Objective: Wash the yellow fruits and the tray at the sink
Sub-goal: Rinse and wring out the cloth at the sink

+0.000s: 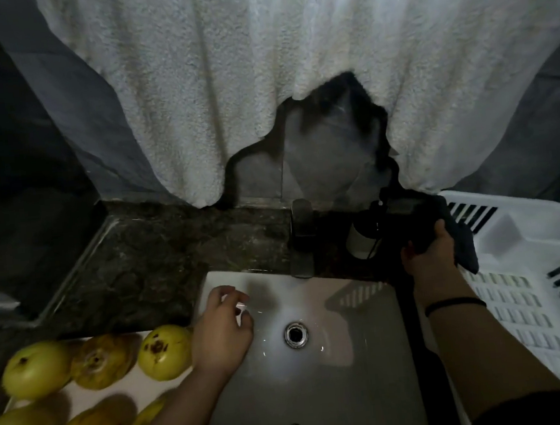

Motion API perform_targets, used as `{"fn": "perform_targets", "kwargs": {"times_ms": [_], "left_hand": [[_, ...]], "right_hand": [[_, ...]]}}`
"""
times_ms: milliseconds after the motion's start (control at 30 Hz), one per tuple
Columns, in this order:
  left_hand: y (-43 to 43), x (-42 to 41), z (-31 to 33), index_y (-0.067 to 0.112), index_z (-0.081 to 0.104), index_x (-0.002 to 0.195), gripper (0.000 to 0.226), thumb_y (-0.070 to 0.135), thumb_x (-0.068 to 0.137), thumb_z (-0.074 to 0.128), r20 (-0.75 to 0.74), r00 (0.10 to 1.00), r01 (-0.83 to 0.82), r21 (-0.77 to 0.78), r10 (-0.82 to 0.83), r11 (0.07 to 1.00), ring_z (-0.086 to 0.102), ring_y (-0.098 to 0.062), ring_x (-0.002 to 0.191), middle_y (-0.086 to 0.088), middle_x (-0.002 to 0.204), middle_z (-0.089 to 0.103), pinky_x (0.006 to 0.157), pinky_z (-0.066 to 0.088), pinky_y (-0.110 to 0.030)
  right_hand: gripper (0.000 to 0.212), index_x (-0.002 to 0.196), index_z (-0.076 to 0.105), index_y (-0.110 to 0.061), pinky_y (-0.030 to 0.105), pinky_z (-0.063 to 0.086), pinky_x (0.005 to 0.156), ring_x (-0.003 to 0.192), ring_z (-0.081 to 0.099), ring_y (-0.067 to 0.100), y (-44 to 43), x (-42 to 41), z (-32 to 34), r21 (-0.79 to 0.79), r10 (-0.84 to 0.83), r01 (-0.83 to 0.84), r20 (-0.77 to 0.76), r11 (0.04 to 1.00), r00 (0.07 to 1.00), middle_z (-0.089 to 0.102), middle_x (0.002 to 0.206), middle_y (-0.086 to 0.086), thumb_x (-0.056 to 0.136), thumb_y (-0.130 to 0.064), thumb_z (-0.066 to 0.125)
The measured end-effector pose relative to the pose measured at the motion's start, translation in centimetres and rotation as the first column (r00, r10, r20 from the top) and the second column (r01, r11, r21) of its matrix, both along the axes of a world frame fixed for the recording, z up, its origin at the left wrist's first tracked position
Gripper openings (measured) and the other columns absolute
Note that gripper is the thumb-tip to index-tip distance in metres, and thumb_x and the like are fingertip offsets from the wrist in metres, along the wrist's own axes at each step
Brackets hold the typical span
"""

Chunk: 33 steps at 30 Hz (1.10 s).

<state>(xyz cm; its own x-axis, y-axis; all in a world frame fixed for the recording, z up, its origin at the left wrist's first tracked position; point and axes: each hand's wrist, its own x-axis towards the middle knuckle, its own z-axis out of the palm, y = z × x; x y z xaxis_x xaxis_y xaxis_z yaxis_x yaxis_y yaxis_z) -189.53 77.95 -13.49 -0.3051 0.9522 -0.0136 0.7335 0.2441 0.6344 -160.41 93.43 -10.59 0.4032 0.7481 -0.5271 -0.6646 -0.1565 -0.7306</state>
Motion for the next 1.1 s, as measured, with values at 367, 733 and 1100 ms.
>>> {"fn": "perform_targets", "kwargs": {"times_ms": [367, 733, 1100], "left_hand": [[4.3, 1.1, 1.8, 0.024, 0.066, 0.099, 0.016, 0.016, 0.087, 0.06, 0.116, 0.991, 0.06, 0.056, -0.066, 0.997, 0.06, -0.013, 0.073, 0.004, 0.088, 0.064, 0.07, 0.049, -0.032], [6.6, 5.6, 6.6, 0.006, 0.061, 0.104, 0.052, 0.05, 0.098, 0.033, 0.889, 0.455, 0.423, -0.27, 0.055, 0.865, 0.07, -0.025, 0.073, -0.019, 0.09, 0.07, 0.06, 0.056, -0.032], [6.8, 5.5, 1.4, 0.006, 0.059, 0.12, 0.076, 0.07, 0.085, 0.038, 0.808, 0.042, 0.504, -0.525, 0.587, 0.686, 0.059, -0.041, 0.1, -0.028, 0.103, 0.067, 0.078, 0.047, -0.045]], "right_hand": [[0.036, 0.125, 0.056, -0.004, 0.031, 0.047, 0.087, 0.098, 0.06, 0.023, 0.7, -0.8, 3.8, 0.098, -0.216, 0.192, 0.474, 0.976, 0.854, 0.06, 0.114, 0.01, 0.094, -0.023, 0.057], [0.015, 0.073, 0.062, -0.013, 0.042, 0.051, 0.071, 0.079, 0.063, 0.031, -5.9, -6.3, 9.0, 0.231, -0.004, -0.283, 0.78, 0.931, 0.626, 0.063, 0.074, 0.012, 0.071, -0.027, 0.064], [0.017, 0.085, 0.07, -0.013, 0.017, 0.048, 0.076, 0.076, 0.063, 0.001, -9.1, -8.2, 6.3, -0.38, 0.894, -0.923, 0.43, 0.055, -0.124, 0.067, 0.077, -0.013, 0.068, -0.017, 0.07]]}}
